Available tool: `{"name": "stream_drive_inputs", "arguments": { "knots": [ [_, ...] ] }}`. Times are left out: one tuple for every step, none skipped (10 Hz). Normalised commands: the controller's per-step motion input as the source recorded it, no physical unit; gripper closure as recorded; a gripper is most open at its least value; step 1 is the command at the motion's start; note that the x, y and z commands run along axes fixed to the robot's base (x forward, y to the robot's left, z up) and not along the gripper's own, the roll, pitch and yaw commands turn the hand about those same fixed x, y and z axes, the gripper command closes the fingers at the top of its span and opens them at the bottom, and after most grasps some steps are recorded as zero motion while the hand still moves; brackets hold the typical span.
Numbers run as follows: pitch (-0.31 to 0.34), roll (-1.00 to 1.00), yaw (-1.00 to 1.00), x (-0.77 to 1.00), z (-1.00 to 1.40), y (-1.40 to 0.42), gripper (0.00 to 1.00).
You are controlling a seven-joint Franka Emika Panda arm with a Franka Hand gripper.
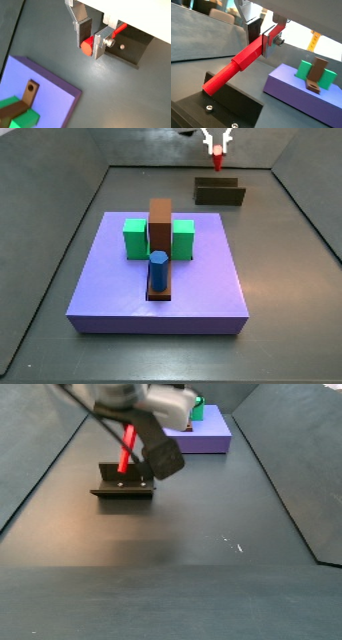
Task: Pick up the red object. Move up. Place the red object on the fixture. Regrasp the red object. Move to above the board. Insert the red object.
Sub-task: Place the red object on the fixture.
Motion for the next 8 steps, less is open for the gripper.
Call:
{"name": "stream_drive_inputs", "arguments": {
  "knots": [
    [0.3,-0.4,0.35,0.49,-0.18,0.0,1.0],
    [0.26,-0.3,0.09,0.23,-0.2,-0.01,1.0],
    [0.089,-0.16,0.0,0.16,-0.15,0.0,1.0],
    [0.0,0.0,0.0,0.0,-0.11,0.0,1.0],
    [0.0,0.14,0.0,0.0,-0.18,-0.04,1.0],
    [0.06,0.38,0.02,0.0,-0.2,-0.09,1.0],
    [0.083,0.43,0.0,0.0,-0.27,-0.11,1.0],
    [0.103,0.44,0.0,0.0,-0.26,-0.1,1.0]
  ]
}}
